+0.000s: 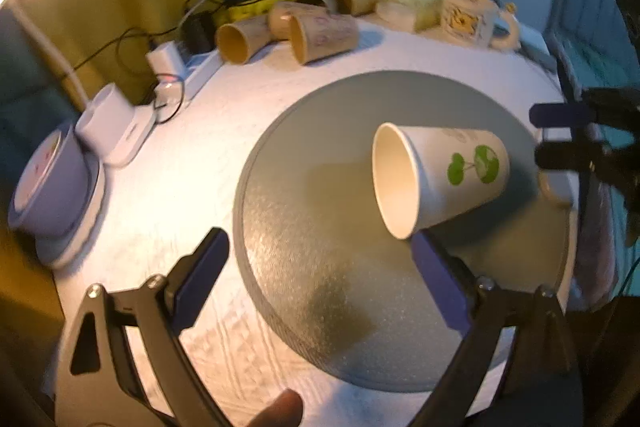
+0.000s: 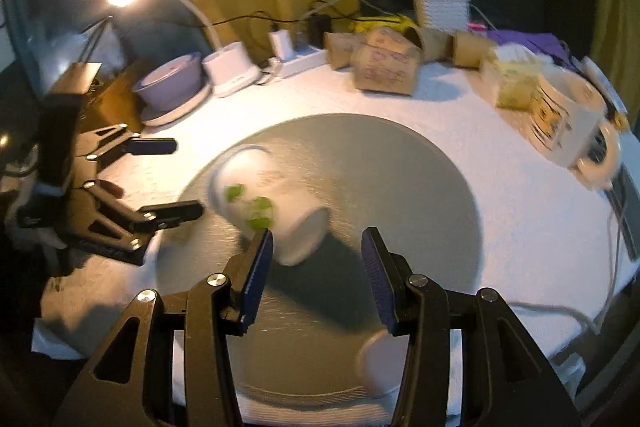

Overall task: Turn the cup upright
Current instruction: 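Rotate the held cup upright with the right gripper over the mat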

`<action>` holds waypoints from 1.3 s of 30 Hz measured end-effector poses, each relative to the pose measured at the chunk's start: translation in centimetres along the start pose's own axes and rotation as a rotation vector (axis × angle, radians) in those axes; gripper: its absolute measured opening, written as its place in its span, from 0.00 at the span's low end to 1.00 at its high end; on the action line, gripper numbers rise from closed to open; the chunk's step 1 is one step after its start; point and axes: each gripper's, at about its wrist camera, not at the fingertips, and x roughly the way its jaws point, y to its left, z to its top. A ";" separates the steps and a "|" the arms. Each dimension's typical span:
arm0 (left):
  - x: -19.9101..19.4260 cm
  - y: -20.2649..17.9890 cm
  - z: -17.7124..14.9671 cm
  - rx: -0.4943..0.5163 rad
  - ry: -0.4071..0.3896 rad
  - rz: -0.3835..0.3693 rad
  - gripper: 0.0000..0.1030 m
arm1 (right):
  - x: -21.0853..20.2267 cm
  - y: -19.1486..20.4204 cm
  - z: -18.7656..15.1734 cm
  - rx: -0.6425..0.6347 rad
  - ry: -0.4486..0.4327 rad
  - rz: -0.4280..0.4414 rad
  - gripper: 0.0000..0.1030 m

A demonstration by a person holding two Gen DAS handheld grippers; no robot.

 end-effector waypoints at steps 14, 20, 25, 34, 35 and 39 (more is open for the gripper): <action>-1.2 4.1 -2.6 -0.254 -0.099 -0.035 0.91 | 5.6 7.7 4.4 -0.413 0.175 -0.026 0.71; -0.7 6.0 -3.5 -0.324 -0.147 -0.062 0.91 | 8.0 9.3 4.5 -0.564 0.312 -0.047 0.71; -0.6 7.0 -3.9 -0.363 -0.173 -0.099 0.91 | 10.2 10.1 4.6 -0.649 0.405 -0.082 0.71; -0.4 7.8 -4.3 -0.404 -0.192 -0.117 0.91 | 11.7 9.4 5.9 -0.613 0.433 -0.077 0.67; -0.5 8.0 -4.3 -0.413 -0.197 -0.117 0.91 | 11.7 9.2 6.2 -0.594 0.417 -0.079 0.67; -0.5 8.5 -4.5 -0.439 -0.209 -0.113 0.91 | 10.9 7.9 7.8 -0.482 0.295 -0.067 0.67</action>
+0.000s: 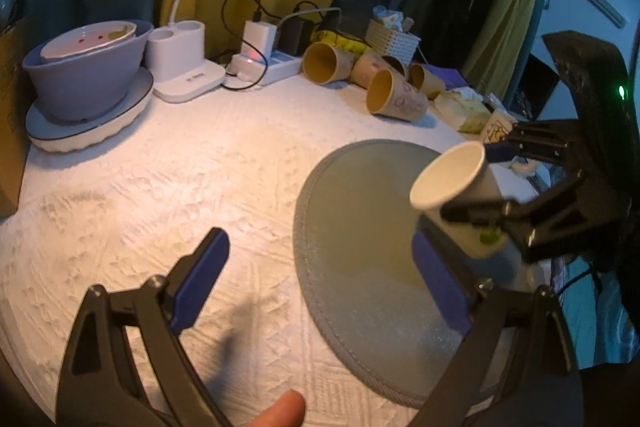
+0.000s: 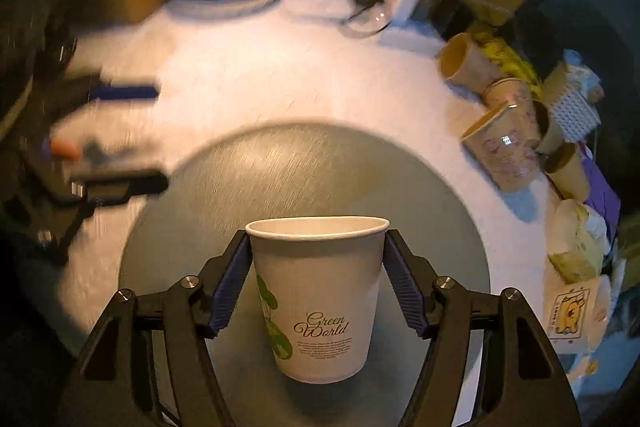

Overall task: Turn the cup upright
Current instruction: 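Rotate the held cup upright with the right gripper over the mat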

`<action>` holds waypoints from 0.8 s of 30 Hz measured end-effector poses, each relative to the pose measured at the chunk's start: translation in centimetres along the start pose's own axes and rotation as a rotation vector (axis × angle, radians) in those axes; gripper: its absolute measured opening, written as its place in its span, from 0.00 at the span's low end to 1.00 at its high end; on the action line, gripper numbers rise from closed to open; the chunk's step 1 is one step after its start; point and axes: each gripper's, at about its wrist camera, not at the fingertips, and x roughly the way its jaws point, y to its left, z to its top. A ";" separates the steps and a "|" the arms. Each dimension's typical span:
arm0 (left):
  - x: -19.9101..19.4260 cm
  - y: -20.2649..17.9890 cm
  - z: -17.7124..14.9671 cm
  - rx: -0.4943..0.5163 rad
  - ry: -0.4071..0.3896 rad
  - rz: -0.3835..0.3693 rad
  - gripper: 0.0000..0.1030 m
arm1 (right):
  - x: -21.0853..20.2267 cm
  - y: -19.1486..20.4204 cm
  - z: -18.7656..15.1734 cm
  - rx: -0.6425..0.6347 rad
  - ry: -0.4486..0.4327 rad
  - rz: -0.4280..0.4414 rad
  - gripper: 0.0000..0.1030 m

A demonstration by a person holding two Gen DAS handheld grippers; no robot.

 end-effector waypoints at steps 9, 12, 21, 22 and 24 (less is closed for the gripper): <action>-0.3 0.1 0.1 -0.017 -0.033 -0.027 0.91 | -1.6 -3.2 -1.6 0.246 -0.284 0.020 0.68; -0.2 -0.2 0.0 -0.007 -0.032 -0.034 0.91 | -1.1 -3.7 -2.6 0.321 -0.314 0.044 0.68; 0.0 -1.0 -0.1 0.013 -0.040 -0.039 0.91 | -2.1 -3.5 -5.3 0.378 -0.448 0.021 0.69; -0.1 -1.2 -0.1 0.017 -0.042 -0.035 0.91 | -2.0 -3.5 -5.7 0.386 -0.456 0.012 0.69; -0.3 -1.4 0.0 0.019 -0.049 -0.033 0.91 | -2.2 -3.4 -6.5 0.402 -0.484 0.004 0.69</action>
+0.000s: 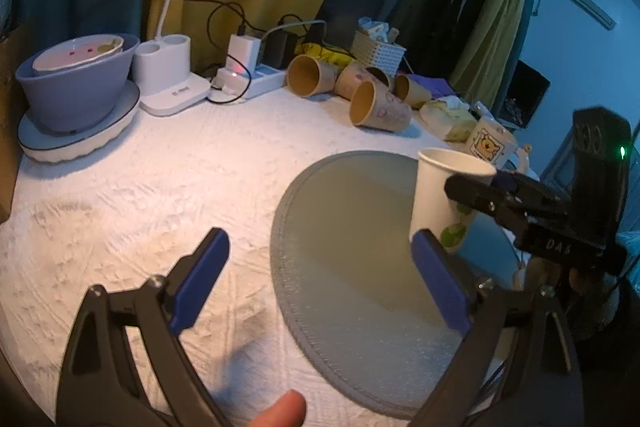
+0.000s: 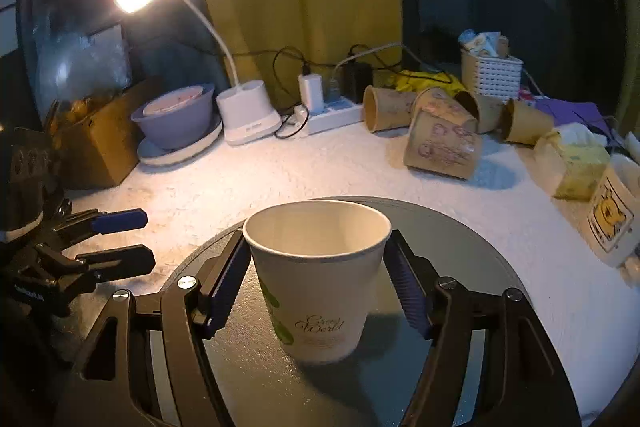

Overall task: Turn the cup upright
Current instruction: 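Rotate the held cup upright with the right gripper over the mat, then lower the upright cup onto the mat and open the right gripper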

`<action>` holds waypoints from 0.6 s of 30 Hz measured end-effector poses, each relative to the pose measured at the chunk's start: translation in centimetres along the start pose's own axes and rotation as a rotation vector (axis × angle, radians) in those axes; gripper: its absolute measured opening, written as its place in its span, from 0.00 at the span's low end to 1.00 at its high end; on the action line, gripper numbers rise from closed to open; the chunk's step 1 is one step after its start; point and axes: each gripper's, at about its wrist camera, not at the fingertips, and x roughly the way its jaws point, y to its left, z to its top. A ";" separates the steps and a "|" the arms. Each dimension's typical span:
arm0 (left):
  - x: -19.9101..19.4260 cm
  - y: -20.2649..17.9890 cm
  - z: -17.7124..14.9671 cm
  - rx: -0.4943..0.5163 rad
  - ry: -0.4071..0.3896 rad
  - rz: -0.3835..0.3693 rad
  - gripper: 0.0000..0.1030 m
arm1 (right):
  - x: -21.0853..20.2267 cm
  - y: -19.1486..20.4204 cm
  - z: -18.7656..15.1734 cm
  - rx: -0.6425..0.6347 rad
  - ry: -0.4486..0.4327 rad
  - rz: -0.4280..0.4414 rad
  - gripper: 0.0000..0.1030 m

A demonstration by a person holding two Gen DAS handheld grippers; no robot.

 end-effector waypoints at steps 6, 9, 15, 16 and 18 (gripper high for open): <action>-0.1 -1.6 -0.1 0.039 0.001 -0.002 0.91 | -1.2 0.1 -1.2 0.002 -0.025 -0.041 0.69; -0.2 -2.6 -0.3 0.061 0.007 -0.010 0.91 | -1.5 0.5 -1.8 -0.038 -0.017 -0.099 0.69; -0.6 -4.3 -0.8 0.095 0.016 -0.009 0.91 | -1.9 0.1 -2.9 -0.020 0.010 -0.158 0.69; -0.7 -4.6 -0.8 0.101 0.014 -0.009 0.91 | -2.1 0.0 -3.1 -0.012 0.015 -0.166 0.69; -1.0 -5.0 -0.9 0.112 0.012 -0.007 0.91 | -2.5 0.0 -3.4 -0.003 0.021 -0.175 0.69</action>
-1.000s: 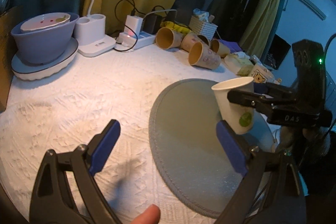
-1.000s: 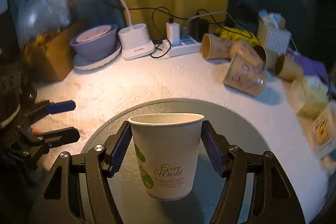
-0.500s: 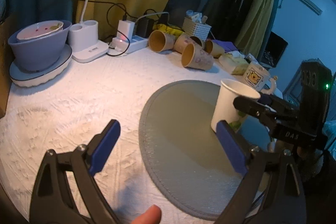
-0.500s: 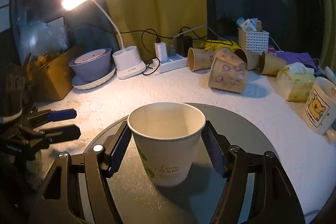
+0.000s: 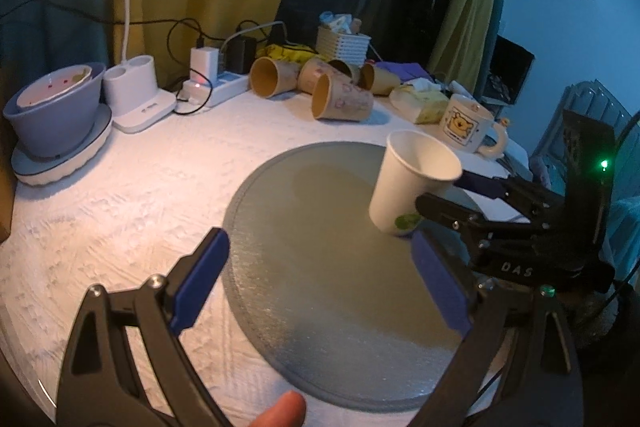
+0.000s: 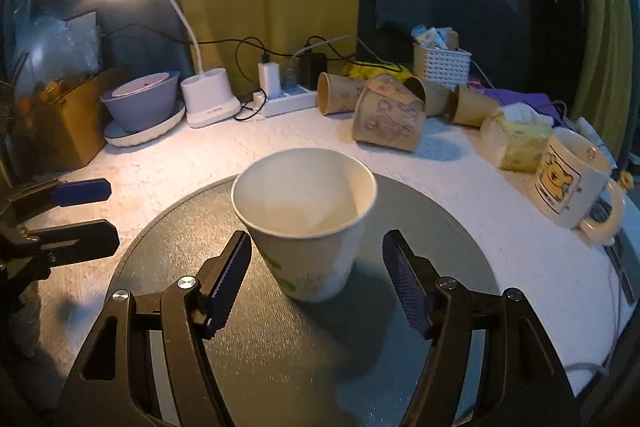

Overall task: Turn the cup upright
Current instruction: 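Lower the upright cup onto the mat and open the right gripper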

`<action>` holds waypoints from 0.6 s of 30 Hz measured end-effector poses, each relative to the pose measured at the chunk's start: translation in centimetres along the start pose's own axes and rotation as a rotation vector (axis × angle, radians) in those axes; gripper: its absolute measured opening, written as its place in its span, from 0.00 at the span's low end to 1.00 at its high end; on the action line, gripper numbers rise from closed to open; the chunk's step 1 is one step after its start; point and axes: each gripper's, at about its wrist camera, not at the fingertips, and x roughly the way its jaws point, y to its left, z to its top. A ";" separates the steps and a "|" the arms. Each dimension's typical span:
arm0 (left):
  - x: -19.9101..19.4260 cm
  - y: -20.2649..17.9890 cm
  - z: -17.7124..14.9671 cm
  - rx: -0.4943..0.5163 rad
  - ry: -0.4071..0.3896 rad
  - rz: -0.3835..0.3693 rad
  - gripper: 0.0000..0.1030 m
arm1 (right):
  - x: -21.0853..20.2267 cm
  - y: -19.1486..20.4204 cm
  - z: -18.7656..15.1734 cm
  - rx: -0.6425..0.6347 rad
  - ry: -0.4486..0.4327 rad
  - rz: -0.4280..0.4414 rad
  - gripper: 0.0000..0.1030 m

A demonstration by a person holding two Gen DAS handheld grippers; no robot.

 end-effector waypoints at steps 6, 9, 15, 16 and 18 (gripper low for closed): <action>-0.4 -1.2 -0.5 0.020 0.002 0.018 0.91 | -1.1 -0.1 -0.9 0.024 0.042 -0.015 0.69; -0.9 -1.8 -0.7 0.023 -0.013 0.084 0.91 | -2.3 -0.1 -1.3 0.038 0.050 -0.028 0.69; -2.6 -3.0 -1.1 0.031 -0.059 0.099 0.91 | -4.5 -0.5 -2.1 0.105 0.082 -0.080 0.69; -2.8 -3.3 -1.2 0.031 -0.062 0.096 0.91 | -5.0 -0.6 -2.2 0.113 0.081 -0.092 0.69; -3.4 -3.8 -1.4 0.037 -0.068 0.093 0.91 | -5.8 -0.6 -2.4 0.118 0.081 -0.101 0.69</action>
